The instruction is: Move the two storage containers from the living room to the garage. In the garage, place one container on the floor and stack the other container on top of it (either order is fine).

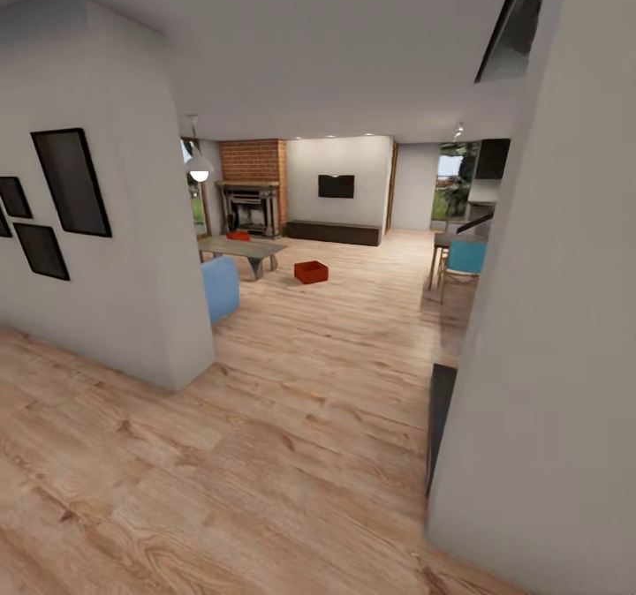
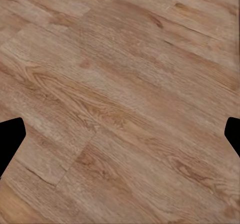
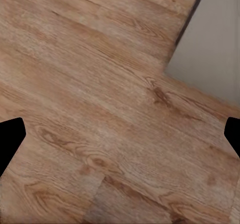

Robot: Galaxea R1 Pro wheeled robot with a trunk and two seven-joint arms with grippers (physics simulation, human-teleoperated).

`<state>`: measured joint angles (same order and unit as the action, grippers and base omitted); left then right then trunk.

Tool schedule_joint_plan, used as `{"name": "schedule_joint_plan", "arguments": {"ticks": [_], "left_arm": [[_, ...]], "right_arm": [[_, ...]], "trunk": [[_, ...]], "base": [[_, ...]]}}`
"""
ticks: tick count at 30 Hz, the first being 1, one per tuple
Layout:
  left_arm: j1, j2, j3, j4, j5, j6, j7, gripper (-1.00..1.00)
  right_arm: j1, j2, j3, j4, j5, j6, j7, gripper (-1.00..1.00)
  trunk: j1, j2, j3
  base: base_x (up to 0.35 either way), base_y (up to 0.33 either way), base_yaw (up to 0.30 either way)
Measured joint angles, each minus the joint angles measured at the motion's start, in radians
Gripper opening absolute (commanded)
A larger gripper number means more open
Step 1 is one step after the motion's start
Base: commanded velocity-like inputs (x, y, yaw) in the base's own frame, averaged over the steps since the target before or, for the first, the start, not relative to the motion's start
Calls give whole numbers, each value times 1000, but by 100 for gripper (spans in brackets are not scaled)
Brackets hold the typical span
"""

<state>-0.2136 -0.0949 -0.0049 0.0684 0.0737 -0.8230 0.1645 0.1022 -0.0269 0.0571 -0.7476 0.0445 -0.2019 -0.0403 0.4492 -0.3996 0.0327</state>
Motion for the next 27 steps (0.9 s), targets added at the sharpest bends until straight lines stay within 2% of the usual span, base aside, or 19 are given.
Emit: {"name": "schedule_joint_plan", "arguments": {"ticks": [6,20,27], "left_arm": [[0,0,0,0,0,0,0,100],[0,0,0,0,-1,0,0,100],[0,-1,-2,0,-2,2,-1,100]], "right_arm": [[0,0,0,0,0,0,0,100],[0,0,0,0,0,0,0,100],[0,0,0,0,0,0,0,100]], "trunk": [[0,0,0],[0,0,0],[0,0,0]], "base": [[219,259,-156],[236,236,-8],[313,7,10]]}}
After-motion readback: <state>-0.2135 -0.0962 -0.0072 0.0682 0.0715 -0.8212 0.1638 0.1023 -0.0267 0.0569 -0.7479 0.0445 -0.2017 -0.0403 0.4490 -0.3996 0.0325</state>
